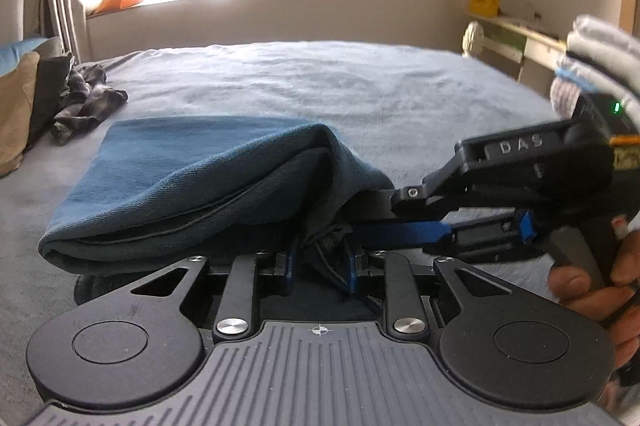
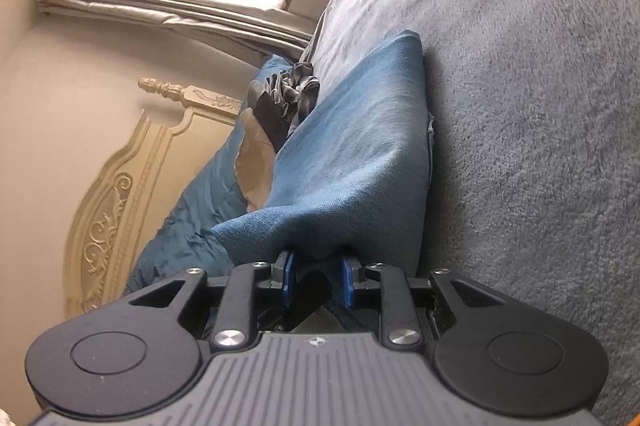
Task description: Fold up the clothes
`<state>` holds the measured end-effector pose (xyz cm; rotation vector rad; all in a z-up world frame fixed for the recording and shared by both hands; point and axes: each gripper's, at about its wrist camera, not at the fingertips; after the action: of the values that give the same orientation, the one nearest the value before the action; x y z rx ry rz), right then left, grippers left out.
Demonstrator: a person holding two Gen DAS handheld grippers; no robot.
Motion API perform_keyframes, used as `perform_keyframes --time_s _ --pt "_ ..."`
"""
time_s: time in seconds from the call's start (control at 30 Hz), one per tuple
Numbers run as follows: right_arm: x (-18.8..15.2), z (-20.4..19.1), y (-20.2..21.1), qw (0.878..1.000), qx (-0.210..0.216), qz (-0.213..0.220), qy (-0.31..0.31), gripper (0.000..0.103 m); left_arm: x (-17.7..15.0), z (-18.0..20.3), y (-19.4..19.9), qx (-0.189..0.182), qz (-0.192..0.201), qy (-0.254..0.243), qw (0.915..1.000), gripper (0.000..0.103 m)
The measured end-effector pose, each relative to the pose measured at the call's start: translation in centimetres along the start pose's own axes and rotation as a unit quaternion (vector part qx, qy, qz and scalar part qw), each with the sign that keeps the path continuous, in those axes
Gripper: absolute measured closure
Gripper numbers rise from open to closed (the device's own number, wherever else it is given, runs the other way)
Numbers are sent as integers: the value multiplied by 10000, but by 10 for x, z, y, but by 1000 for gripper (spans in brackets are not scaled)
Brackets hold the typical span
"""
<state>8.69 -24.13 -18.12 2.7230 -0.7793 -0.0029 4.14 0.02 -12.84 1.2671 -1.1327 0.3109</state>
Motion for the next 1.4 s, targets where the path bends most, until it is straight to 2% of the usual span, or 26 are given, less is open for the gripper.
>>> perform_keyframes --time_s 0.1,0.2,0.33,0.43,0.53,0.63,0.7,0.8,0.87,1.0,1.17,1.3,1.4 --pt "-1 -1 -2 9994 -224 -76 237 77 -6 3 -7 53 -74 -132 9999 80" --pt "-2 -16 6 9954 -475 -193 806 77 -7 3 -5 72 -41 -163 9998 79" --pt "1 -59 31 9748 -660 -199 2123 75 -8 4 -3 138 -26 -187 9997 78" --pt "11 -82 35 9630 -685 -111 2602 71 -8 6 -3 173 -14 -188 9997 78" --pt "28 -95 13 9628 -700 -183 2605 71 -9 9 -3 238 -6 -293 9993 78" --pt "40 -98 -22 9631 -681 -629 2525 71 -11 13 -3 327 19 -453 9984 78" --pt "40 -95 -50 9543 -929 -1113 2612 72 -13 15 -3 363 42 -524 9980 78" --pt "26 -84 -66 9351 -1263 -1596 2902 74 -16 14 -4 329 42 -561 9979 77" --pt "21 -82 -58 9308 -1214 -1636 3034 74 -18 13 -3 298 81 -578 9979 77" --pt "21 -83 -47 9321 -1131 -1670 3010 74 -19 11 -1 229 122 -601 9979 77" --pt "10 -82 -41 9164 -1167 -1760 3401 74 -21 10 0 204 113 -603 9979 77" --pt "6 -75 -39 9084 -1156 -1758 3613 75 -24 11 3 253 25 -658 9975 77" --pt "1 -75 -38 8977 -1234 -1732 3859 76 -27 8 10 439 -175 -677 9966 78"
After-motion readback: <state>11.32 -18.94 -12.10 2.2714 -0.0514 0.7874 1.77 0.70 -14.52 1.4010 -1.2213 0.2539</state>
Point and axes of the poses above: each gripper's, at about its wrist camera, not at the fingertips, and y roughly against the way its jaws point, z to its right, x to its top, and after that the axes turned 11 degrees about -y, right-handed
